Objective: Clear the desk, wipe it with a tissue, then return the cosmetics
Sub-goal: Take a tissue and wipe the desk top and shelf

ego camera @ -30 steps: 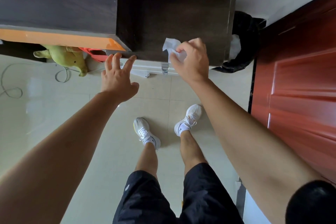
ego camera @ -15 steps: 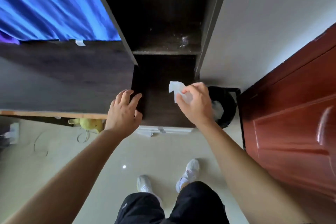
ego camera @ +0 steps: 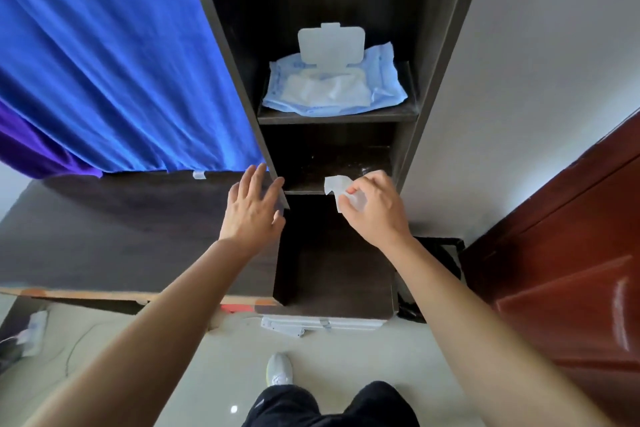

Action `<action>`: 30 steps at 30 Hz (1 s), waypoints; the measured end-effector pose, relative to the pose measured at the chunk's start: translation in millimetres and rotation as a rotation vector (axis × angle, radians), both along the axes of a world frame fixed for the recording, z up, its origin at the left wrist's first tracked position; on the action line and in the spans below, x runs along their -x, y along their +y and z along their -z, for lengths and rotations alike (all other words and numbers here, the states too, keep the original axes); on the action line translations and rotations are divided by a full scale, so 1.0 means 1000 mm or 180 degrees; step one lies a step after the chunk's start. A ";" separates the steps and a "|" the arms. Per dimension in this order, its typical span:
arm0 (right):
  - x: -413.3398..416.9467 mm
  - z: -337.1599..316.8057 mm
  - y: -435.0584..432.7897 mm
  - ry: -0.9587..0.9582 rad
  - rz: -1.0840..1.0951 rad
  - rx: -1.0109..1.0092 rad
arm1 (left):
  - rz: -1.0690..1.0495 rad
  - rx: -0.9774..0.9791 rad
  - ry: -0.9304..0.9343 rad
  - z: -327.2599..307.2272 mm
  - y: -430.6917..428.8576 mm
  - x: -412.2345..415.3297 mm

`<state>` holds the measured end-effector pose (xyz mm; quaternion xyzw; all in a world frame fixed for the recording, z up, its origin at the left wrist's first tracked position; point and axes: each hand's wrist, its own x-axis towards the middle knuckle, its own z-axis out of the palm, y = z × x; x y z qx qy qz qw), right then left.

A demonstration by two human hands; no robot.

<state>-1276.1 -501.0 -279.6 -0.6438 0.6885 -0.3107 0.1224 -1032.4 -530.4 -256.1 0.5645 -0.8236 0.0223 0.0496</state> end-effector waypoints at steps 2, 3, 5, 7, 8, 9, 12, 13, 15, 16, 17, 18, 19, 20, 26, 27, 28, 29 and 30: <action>-0.005 -0.002 -0.009 0.0089 0.0098 -0.0085 | 0.0060 -0.0141 -0.0003 0.014 -0.011 -0.008; -0.008 -0.003 -0.014 0.0151 0.0141 -0.0120 | 0.0080 -0.0190 0.0020 0.024 -0.016 -0.013; -0.014 -0.004 -0.028 0.0189 0.0312 -0.0199 | 0.0101 -0.0342 0.0079 0.044 -0.024 -0.021; -0.023 -0.002 -0.040 0.0128 0.0541 -0.0189 | 0.0167 -0.0564 0.0135 0.069 -0.028 -0.029; -0.029 0.001 -0.045 0.0137 0.0637 -0.0178 | 0.0216 -0.0652 0.0155 0.080 -0.030 -0.033; -0.034 0.004 -0.051 0.0164 0.0713 -0.0173 | 0.0254 -0.0731 0.0142 0.092 -0.031 -0.037; -0.050 0.015 -0.068 0.0163 0.0859 -0.0158 | 0.0306 -0.1017 -0.0071 0.122 -0.038 -0.046; -0.053 0.015 -0.071 0.0126 0.0902 -0.0105 | 0.0310 -0.1062 -0.0118 0.128 -0.038 -0.046; -0.064 0.023 -0.082 0.0039 0.1012 -0.0071 | 0.0271 -0.1274 -0.0165 0.142 -0.041 -0.050; -0.069 0.029 -0.087 0.0064 0.0984 -0.0110 | 0.0233 -0.1354 -0.0156 0.150 -0.041 -0.052; -0.074 0.036 -0.091 0.0150 0.0846 -0.0224 | 0.0186 -0.1404 -0.0150 0.157 -0.040 -0.054; -0.078 0.043 -0.093 0.0284 0.0601 -0.0435 | 0.0145 -0.1443 -0.0145 0.162 -0.039 -0.055; -0.080 0.051 -0.095 0.0439 0.0305 -0.0703 | 0.0110 -0.1471 -0.0125 0.166 -0.039 -0.055; -0.082 0.058 -0.094 0.0594 0.0034 -0.0931 | 0.0070 -0.1476 -0.0086 0.170 -0.037 -0.055; -0.087 0.077 -0.076 0.1078 -0.0500 -0.1170 | -0.0051 -0.1483 0.0006 0.181 -0.036 -0.052; -0.087 0.077 -0.076 0.1101 -0.0534 -0.1183 | -0.0073 -0.1482 0.0013 0.182 -0.037 -0.051; -0.086 0.077 -0.080 0.1113 -0.0564 -0.1158 | -0.0105 -0.1480 0.0030 0.182 -0.038 -0.049; -0.085 0.077 -0.087 0.1109 -0.0601 -0.1113 | -0.0143 -0.1484 0.0052 0.182 -0.039 -0.047; -0.085 0.076 -0.097 0.1104 -0.0640 -0.1090 | -0.0175 -0.1494 0.0065 0.182 -0.039 -0.045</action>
